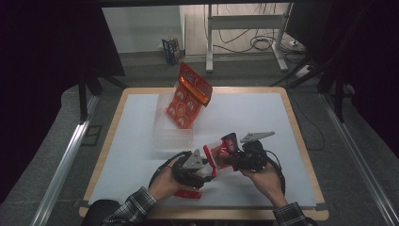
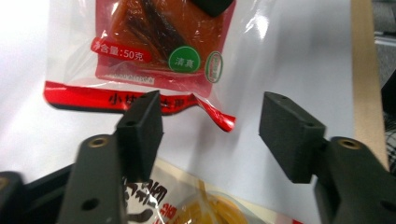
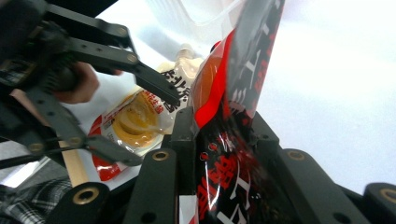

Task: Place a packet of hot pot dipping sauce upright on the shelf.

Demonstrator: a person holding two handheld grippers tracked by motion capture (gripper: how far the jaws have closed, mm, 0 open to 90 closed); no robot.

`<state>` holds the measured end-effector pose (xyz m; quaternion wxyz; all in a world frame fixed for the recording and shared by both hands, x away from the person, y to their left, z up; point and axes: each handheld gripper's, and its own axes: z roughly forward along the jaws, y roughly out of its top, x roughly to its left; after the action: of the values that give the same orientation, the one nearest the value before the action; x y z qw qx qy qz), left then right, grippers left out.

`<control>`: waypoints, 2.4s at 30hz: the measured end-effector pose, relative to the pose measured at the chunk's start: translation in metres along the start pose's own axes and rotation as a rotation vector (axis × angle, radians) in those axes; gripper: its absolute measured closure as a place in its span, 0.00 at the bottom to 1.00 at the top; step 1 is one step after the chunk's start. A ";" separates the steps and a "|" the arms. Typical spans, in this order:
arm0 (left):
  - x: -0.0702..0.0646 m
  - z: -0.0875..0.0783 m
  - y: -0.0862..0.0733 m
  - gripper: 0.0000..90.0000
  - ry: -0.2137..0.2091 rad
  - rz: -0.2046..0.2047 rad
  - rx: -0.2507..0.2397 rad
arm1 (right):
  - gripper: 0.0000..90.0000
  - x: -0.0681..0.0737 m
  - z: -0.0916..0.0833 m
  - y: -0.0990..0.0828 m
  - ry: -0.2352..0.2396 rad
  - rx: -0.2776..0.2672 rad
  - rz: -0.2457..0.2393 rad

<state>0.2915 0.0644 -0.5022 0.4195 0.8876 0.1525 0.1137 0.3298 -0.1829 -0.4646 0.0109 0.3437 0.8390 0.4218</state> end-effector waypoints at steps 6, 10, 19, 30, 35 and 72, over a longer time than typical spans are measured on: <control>0.001 -0.015 -0.009 0.28 0.005 -0.068 -0.058 | 0.77 -0.002 -0.005 0.005 -0.018 -0.007 -0.022; -0.002 -0.023 -0.016 0.21 0.023 -0.096 -0.075 | 0.77 -0.004 -0.009 0.010 -0.017 -0.036 -0.018; -0.010 -0.041 -0.031 0.12 0.058 -0.120 -0.100 | 0.77 -0.005 -0.014 0.025 -0.025 -0.054 -0.053; -0.019 -0.061 -0.049 0.08 0.125 -0.119 -0.076 | 0.77 -0.007 -0.015 0.048 -0.031 -0.091 -0.095; -0.021 -0.067 -0.055 0.07 0.147 -0.123 -0.066 | 0.77 -0.006 -0.014 0.062 -0.030 -0.106 -0.110; -0.019 -0.091 -0.082 0.02 0.251 -0.182 -0.034 | 0.78 -0.008 0.060 0.133 0.001 -0.134 -0.226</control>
<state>0.2292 0.1716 -0.5105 0.4208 0.8417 0.2816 0.1876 0.4296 -0.0919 -0.4103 0.0807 0.2450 0.8424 0.4732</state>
